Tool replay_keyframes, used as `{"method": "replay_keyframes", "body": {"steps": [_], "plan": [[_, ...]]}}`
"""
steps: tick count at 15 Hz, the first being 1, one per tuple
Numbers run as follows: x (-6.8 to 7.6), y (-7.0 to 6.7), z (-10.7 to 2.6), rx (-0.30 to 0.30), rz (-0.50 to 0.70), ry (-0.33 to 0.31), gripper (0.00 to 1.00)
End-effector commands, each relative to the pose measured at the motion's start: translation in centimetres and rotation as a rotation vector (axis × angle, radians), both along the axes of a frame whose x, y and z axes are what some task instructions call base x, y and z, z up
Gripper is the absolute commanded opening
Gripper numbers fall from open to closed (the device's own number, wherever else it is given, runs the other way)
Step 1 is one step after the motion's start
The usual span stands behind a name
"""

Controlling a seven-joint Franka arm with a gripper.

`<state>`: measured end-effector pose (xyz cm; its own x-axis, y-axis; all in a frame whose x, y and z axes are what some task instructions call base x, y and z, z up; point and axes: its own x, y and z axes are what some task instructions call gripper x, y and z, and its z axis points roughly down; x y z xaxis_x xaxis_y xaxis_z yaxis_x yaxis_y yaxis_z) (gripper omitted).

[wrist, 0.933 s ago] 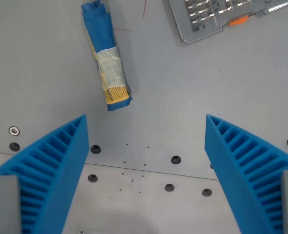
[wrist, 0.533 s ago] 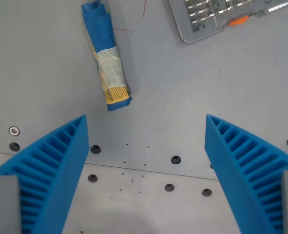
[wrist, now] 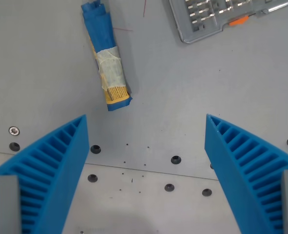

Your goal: Pick up the blue bag

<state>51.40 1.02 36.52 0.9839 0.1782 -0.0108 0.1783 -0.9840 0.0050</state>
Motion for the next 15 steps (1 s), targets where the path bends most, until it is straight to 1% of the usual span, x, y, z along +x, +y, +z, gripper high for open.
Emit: {"method": "replay_keyframes", "body": {"steps": [1,15], "plan": [[-0.04,0.00,0.15,0.001,0.000,-0.006,1.00],[-0.18,-0.02,-0.56,0.003,0.014,-0.030,1.00]]}}
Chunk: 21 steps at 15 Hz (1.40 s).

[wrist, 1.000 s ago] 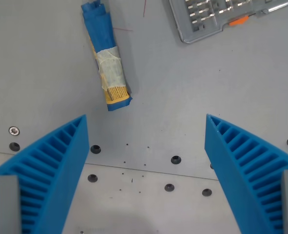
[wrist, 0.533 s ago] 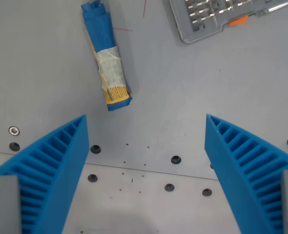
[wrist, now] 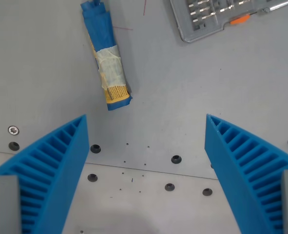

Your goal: Pick up the blue bag

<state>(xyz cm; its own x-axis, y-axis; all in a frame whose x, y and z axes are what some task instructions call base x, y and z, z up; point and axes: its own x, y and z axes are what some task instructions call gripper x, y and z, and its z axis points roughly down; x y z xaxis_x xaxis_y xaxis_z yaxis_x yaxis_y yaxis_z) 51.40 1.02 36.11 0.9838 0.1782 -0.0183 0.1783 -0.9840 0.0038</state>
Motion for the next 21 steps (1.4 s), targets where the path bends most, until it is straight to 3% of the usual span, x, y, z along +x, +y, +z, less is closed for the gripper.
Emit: {"method": "replay_keyframes", "body": {"steps": [1,21], "plan": [[-0.2,0.0,-0.2,0.003,0.016,-0.040,1.00],[-0.9,-0.1,-2.7,0.008,0.047,-0.095,1.00]]}}
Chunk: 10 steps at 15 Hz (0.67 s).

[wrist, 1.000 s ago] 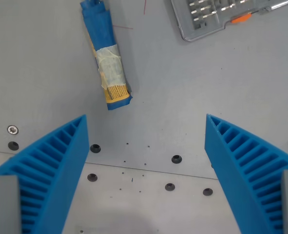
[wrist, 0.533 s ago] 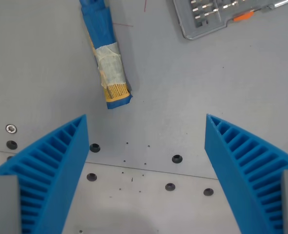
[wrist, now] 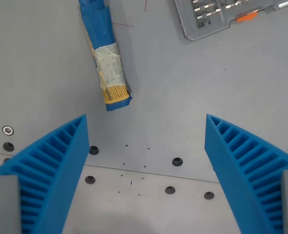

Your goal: Pick up the blue bag

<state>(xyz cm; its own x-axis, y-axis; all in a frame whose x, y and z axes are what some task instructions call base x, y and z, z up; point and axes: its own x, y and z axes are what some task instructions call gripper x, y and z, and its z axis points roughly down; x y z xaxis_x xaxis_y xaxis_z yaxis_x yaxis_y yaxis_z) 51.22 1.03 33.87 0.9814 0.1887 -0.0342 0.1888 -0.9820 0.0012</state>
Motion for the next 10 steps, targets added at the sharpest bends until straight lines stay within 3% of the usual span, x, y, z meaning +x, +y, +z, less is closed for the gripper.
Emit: {"method": "replay_keyframes", "body": {"steps": [1,10], "plan": [[-0.7,-0.1,-0.5,0.009,0.037,-0.113,1.00],[-1.0,-0.2,-1.9,0.011,0.045,-0.116,1.00]]}}
